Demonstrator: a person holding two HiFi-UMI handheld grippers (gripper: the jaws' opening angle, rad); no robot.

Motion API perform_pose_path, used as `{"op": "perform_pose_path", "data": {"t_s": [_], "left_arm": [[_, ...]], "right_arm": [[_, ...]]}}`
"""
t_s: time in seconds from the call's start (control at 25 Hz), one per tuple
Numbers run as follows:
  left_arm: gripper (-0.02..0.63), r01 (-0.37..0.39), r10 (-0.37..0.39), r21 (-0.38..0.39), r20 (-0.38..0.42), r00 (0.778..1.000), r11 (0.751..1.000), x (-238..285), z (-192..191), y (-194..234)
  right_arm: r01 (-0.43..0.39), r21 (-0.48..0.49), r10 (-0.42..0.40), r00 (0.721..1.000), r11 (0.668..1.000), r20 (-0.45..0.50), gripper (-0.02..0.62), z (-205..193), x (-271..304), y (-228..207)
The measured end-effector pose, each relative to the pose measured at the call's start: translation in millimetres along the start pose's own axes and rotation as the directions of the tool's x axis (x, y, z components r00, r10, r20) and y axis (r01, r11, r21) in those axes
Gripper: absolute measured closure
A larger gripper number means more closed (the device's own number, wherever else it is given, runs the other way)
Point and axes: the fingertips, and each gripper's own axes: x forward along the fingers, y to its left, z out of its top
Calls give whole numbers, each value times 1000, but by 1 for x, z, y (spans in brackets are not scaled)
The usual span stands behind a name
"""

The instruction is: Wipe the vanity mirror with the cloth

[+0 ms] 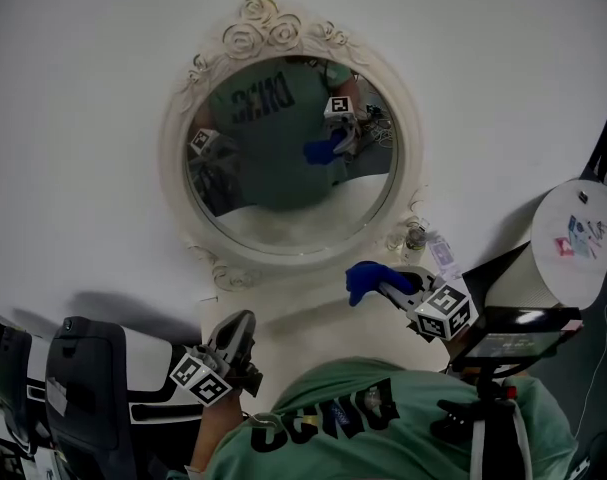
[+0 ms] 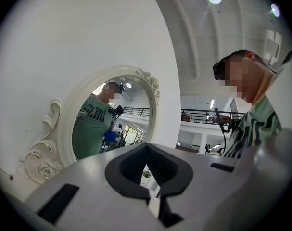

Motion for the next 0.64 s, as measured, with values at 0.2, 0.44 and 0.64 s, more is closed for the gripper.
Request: {"op": "perform_pose_path", "data": {"t_s": [0.2,0.44,0.64], "left_arm": [[606,-7,7,1,8,1000,1000,-3,1,1],[606,-12,12,2,12,1000,1000,-6,1,3],[606,-8,8,-3,11,1000,1000,-6,2,4]], "right_arm": [[-8,-14,8,1000,1000,-4,546,2,4,3],[-20,-29,19,1000,999,-11,546,3,8,8],[-23,-49,22,1000,999,-22,546,2,11,11]]}}
